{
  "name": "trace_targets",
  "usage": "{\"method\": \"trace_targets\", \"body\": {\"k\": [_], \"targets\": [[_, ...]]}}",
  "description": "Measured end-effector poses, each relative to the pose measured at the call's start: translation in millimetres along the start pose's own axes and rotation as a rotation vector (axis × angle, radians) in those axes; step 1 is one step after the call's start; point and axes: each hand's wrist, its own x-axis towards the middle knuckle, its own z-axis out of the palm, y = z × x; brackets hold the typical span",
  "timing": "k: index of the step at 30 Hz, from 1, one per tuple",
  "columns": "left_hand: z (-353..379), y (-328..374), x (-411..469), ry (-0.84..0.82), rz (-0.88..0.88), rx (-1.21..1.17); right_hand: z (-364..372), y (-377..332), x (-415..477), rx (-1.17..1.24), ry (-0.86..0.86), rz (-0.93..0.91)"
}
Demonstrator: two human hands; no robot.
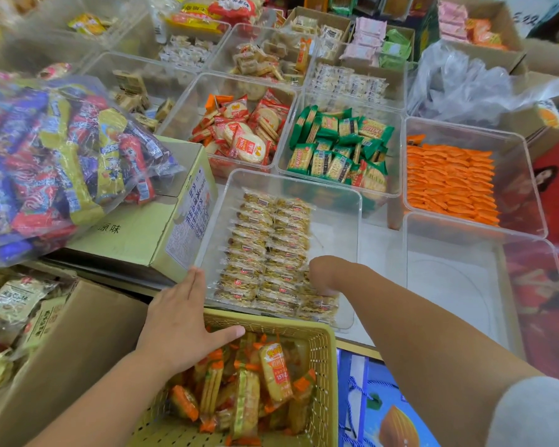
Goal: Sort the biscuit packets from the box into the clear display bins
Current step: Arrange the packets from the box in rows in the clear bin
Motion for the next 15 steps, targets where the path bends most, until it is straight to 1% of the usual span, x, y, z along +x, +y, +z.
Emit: {"method": "trace_targets", "body": {"k": [2,3,4,6,9,12,15], "targets": [[-2.3,0.0,0.0,-0.009,0.011,-0.018,5.0,-2.5,-6.4,0.192,0.106,0.053],[-3.9,0.0,0.2,-0.018,0.020,-0.030,6.8,-4.7,-12.2,0.236,0.174,0.045],[-6.0,-0.4,-0.6,-0.027,0.030,-0.048,7.9,-7.0,-19.6,0.230,0.231,0.029],[-9.9,-1.0,-5.8,-0.028,0.063,-0.094,13.3,-13.1,-38.5,0.285,0.349,0.049],[-13.3,-2.5,-26.6,0.044,0.124,-0.198,20.1,-33.1,-66.6,0.403,0.507,0.013],[-16.9,-13.6,-66.0,0.123,0.124,-0.330,23.2,-72.7,-94.2,0.439,0.647,-0.160],[-22.2,-42.7,-111.9,0.251,0.114,-0.405,29.1,-130.3,-118.0,0.457,0.688,-0.380]]}}
